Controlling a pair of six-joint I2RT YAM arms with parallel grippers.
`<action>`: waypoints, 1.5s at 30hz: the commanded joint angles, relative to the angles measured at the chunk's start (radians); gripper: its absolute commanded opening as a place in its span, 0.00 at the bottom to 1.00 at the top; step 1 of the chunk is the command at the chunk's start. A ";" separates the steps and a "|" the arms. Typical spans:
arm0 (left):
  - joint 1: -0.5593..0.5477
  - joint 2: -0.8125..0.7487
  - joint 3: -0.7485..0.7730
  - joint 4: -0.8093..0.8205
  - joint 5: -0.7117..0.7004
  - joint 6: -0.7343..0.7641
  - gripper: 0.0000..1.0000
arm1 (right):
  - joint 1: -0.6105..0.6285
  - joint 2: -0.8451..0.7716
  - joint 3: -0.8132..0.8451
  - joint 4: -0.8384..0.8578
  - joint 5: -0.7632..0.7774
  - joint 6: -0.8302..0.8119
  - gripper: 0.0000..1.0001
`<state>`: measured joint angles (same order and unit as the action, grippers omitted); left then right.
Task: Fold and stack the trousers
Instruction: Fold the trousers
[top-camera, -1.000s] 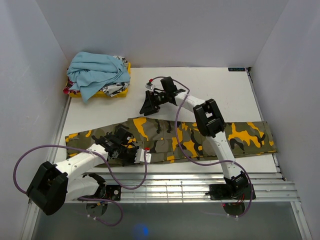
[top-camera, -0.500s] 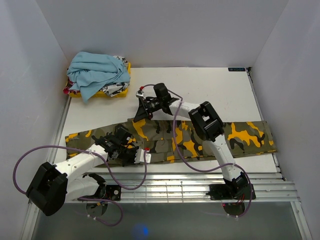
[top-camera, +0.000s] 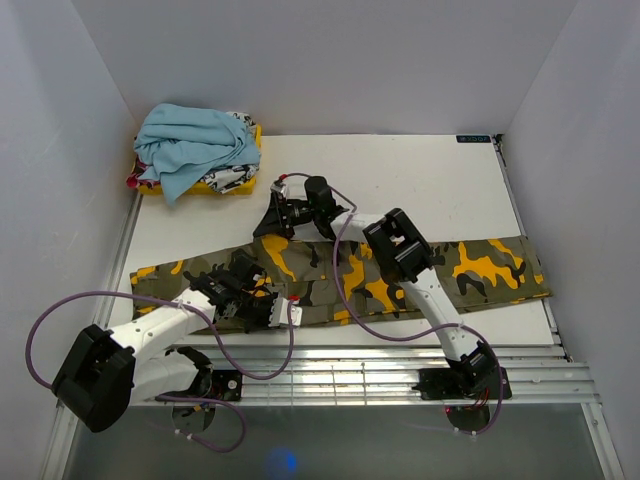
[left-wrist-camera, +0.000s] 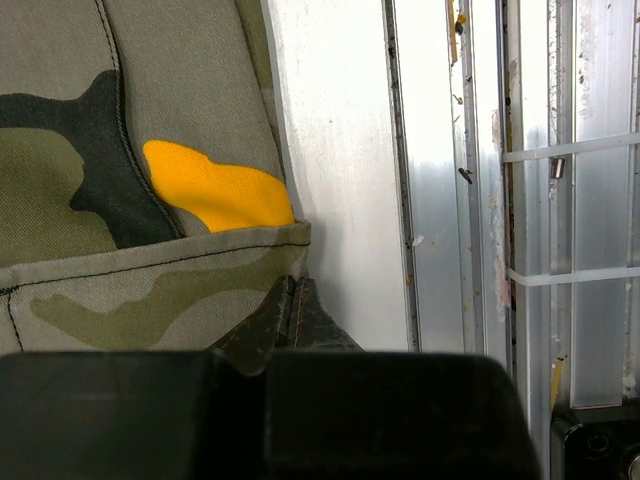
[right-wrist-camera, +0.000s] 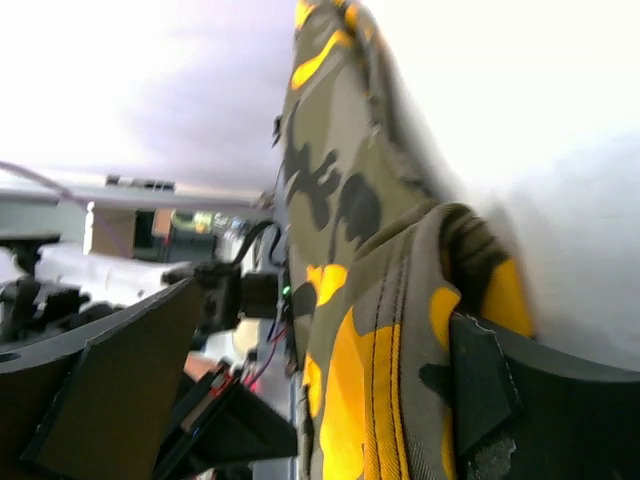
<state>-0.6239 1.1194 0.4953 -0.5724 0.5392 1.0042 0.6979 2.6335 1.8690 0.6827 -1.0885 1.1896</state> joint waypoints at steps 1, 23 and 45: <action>-0.002 0.051 -0.084 -0.046 -0.104 0.002 0.00 | -0.038 -0.065 0.000 -0.030 0.191 -0.132 0.90; 0.021 -0.116 0.303 -0.165 -0.142 -0.393 0.86 | -0.296 -0.403 0.094 -0.956 0.146 -1.040 0.95; 1.064 0.404 0.410 -0.365 -0.229 -0.569 0.66 | -0.471 -0.793 -0.628 -1.534 0.719 -1.699 0.73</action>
<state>0.3805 1.4708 0.9421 -0.9451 0.3840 0.4068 0.2348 1.8355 1.2640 -0.8574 -0.4133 -0.4946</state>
